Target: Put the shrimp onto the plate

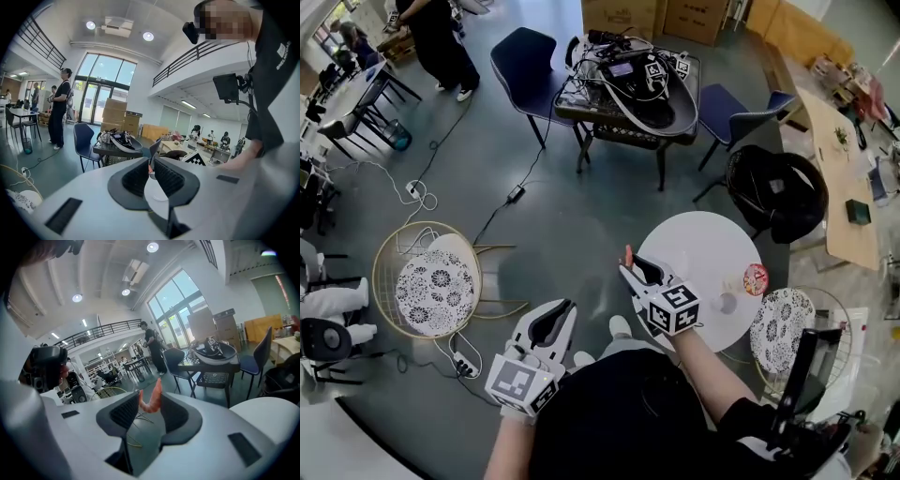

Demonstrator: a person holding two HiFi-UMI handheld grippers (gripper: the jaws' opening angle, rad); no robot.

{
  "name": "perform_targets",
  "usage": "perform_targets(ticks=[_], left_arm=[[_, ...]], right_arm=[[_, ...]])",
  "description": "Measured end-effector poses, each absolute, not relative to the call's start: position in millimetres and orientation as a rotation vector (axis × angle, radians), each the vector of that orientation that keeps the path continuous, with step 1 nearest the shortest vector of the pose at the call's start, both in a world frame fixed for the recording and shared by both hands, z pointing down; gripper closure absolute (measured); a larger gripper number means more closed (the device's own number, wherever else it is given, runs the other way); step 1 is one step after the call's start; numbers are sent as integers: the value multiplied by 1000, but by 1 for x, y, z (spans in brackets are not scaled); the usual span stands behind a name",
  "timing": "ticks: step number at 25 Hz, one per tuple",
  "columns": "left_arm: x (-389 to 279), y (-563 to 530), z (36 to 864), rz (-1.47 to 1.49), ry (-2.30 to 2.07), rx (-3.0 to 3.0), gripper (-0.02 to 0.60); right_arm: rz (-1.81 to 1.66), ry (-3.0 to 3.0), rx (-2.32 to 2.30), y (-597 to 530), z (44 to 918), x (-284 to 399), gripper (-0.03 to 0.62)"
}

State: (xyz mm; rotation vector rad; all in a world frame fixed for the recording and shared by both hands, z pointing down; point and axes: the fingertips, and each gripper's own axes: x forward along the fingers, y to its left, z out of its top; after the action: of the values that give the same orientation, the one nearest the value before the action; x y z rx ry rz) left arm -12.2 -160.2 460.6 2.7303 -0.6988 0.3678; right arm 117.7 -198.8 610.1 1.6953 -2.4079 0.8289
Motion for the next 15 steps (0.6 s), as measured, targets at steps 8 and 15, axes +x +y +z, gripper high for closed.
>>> perform_targets(ticks=[8, 15], left_arm=[[10, -163, 482, 409, -692, 2668, 560], [23, -163, 496, 451, -675, 2639, 558]], right_arm=[[916, -2261, 1719, -193, 667, 157, 441], [1003, -2139, 1714, -180, 717, 181, 441]])
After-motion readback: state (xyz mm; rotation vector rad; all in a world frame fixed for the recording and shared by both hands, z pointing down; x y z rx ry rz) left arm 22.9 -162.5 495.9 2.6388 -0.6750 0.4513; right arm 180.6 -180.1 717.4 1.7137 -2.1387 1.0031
